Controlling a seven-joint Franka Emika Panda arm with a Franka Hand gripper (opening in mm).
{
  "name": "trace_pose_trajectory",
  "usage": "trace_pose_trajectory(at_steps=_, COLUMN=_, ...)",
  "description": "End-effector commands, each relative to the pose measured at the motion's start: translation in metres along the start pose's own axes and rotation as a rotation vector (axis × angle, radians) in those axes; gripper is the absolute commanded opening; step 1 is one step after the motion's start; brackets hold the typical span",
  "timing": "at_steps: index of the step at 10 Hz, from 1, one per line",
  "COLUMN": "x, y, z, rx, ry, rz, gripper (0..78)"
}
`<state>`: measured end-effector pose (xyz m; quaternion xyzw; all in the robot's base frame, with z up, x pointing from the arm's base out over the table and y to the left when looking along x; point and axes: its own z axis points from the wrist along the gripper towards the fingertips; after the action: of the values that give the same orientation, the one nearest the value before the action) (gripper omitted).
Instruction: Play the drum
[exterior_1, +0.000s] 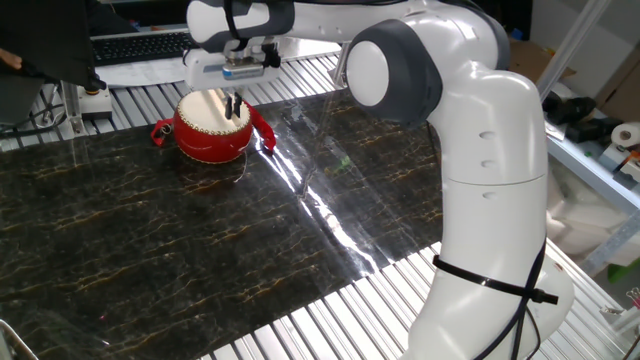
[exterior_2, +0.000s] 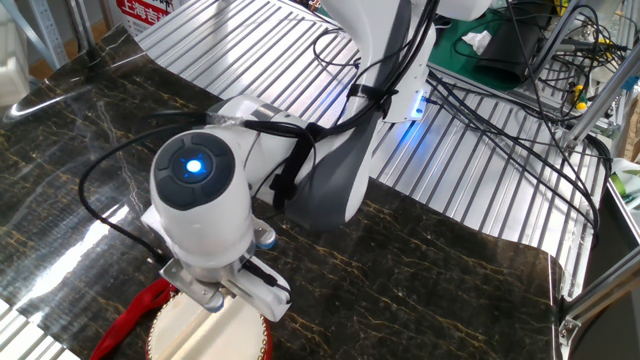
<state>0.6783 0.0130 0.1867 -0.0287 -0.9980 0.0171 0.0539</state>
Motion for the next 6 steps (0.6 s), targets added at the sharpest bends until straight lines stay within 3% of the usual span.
trace_pose_trajectory(at_steps=1, x=-0.0008, y=-0.0003, z=-0.0024, rx=-0.002, ry=-0.009, rz=-0.026, gripper=1.1)
trace_pose_trajectory(at_steps=6, x=-0.0009, y=-0.0002, z=-0.0021, rx=-0.003, ry=-0.058, rz=0.004, gripper=1.1)
